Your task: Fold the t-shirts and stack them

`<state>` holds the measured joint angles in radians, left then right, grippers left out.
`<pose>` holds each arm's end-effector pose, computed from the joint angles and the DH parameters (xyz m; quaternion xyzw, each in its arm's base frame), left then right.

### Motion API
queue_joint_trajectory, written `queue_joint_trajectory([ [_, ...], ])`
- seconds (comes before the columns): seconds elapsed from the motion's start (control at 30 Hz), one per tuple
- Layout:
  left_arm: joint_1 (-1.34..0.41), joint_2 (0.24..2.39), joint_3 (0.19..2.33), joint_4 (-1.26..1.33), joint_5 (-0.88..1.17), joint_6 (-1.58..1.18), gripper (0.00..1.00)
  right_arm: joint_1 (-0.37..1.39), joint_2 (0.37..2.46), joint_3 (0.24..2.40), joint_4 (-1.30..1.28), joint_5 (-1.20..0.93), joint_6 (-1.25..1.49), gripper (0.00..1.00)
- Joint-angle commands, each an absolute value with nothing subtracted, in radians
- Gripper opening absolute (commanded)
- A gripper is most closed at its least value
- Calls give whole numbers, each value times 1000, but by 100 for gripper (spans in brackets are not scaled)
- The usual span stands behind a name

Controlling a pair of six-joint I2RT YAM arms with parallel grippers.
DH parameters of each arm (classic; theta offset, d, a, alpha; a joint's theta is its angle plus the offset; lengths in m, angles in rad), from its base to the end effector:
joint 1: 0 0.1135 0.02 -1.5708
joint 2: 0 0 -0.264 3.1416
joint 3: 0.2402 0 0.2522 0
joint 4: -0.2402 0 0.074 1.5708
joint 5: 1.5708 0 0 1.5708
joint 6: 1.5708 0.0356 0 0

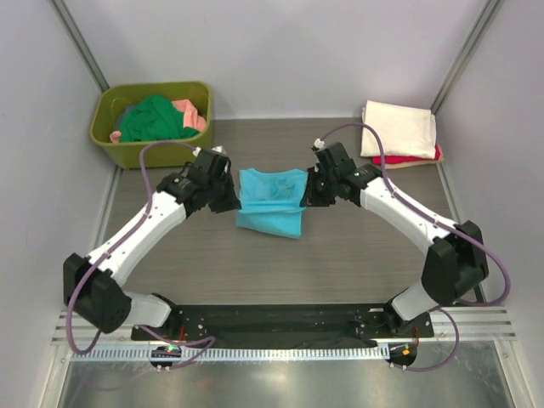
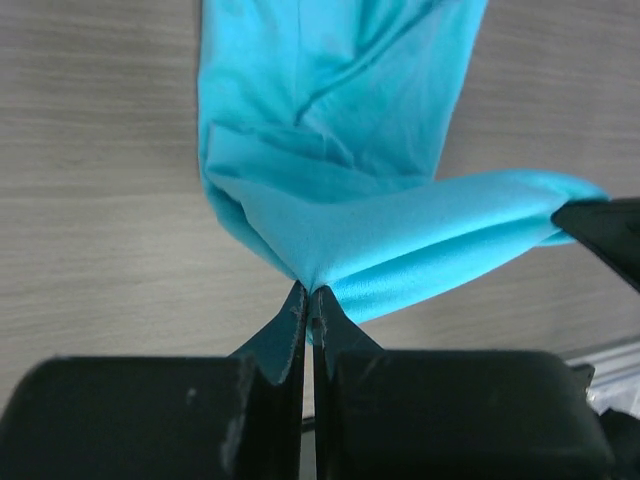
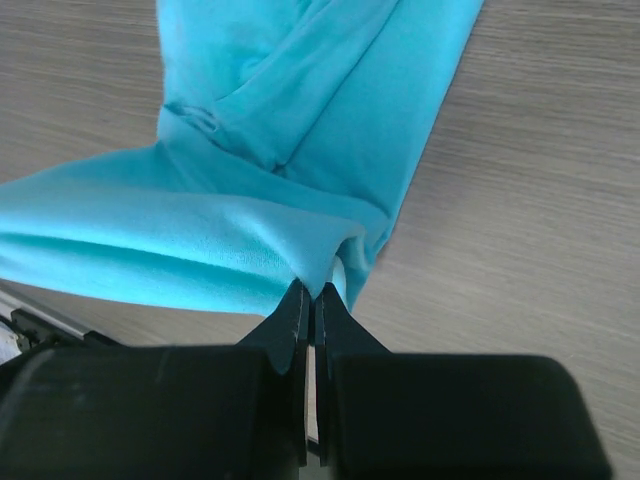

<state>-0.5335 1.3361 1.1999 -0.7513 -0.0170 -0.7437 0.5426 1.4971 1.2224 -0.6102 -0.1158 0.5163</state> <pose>0.2402 -0.1412 0.3115 -0.1017 0.9367 -0.1933 0.2738 0.2735 0.1697 0.2835 -0.0318 0.9399 0.2166 0.2622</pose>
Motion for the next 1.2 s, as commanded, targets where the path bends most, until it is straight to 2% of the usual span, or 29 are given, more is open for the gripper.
queue_joint_trajectory([
  [0.0, -468, 1408, 1282, -753, -40, -683, 0, 492, 1561, 1302, -643, -113, 445, 1],
  [0.77, -333, 1998, 1859, -825, -6, -628, 0, 374, 1929, 1676, -644, -169, 382, 1],
  [0.87, -301, 2072, 1968, -864, 46, -601, 6, 365, 1970, 1716, -655, -186, 390, 1],
  [0.93, -281, 2167, 2084, -900, 102, -584, 37, 354, 2017, 1768, -673, -172, 397, 20],
  [0.97, -261, 2204, 2136, -916, 126, -581, 45, 350, 2032, 1791, -690, -164, 399, 29],
  [1.0, -252, 2291, 2270, -970, 144, -586, 53, 347, 2051, 1821, -699, -152, 396, 54],
  [1.1, -226, 2432, 2570, -1110, 213, -601, 57, 307, 2121, 1955, -736, -127, 394, 81],
  [1.17, -227, 2430, 2626, -1146, 235, -609, 57, 282, 2140, 2016, -762, -130, 394, 84],
])
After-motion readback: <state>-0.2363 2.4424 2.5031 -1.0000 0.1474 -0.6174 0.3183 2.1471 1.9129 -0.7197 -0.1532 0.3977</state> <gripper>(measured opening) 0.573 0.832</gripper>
